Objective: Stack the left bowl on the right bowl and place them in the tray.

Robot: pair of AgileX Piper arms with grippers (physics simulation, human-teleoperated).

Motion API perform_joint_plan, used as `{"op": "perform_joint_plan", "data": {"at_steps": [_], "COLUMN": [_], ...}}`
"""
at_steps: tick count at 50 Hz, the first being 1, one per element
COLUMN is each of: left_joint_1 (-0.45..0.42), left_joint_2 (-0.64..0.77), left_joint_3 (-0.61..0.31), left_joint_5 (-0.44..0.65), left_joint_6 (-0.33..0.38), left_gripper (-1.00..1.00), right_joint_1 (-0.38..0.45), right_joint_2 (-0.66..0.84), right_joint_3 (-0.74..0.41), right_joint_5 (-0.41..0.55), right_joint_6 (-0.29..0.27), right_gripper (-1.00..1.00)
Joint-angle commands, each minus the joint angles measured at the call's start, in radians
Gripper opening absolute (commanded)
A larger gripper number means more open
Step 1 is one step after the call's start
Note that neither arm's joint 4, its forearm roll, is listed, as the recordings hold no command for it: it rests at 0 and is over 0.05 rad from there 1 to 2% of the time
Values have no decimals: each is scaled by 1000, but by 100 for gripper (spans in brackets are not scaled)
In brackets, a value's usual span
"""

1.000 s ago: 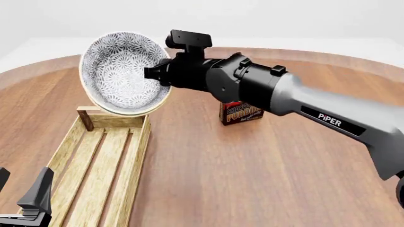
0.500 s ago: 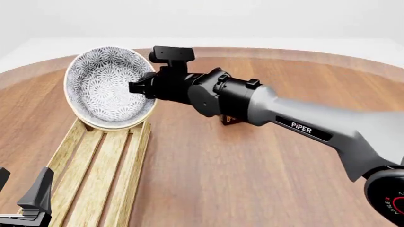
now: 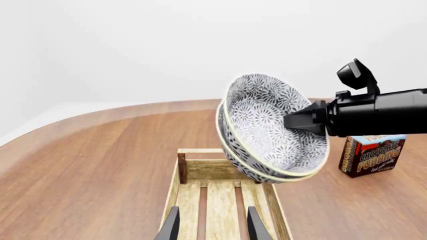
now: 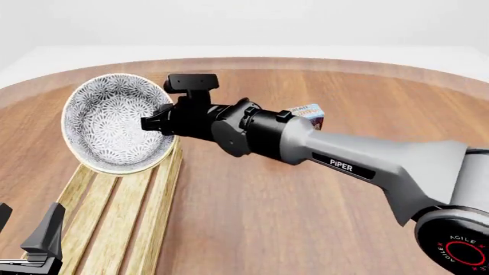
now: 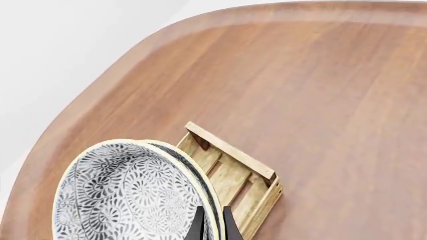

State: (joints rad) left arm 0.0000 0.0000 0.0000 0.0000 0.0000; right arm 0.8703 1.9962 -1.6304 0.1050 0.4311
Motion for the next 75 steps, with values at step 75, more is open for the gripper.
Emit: {"op": "perform_joint_plan", "data": {"at_steps": [75], "left_joint_1": [0], "left_joint_2": [0], "left_joint_3": [0], "left_joint_5": [0], "left_joint_6": [0], "left_gripper": [100], "right_joint_1": [48], "right_joint_2": [153], "right_joint_3": [-19], "right_joint_5": [-96], "right_joint_6": [32], "right_gripper": [-100]}}
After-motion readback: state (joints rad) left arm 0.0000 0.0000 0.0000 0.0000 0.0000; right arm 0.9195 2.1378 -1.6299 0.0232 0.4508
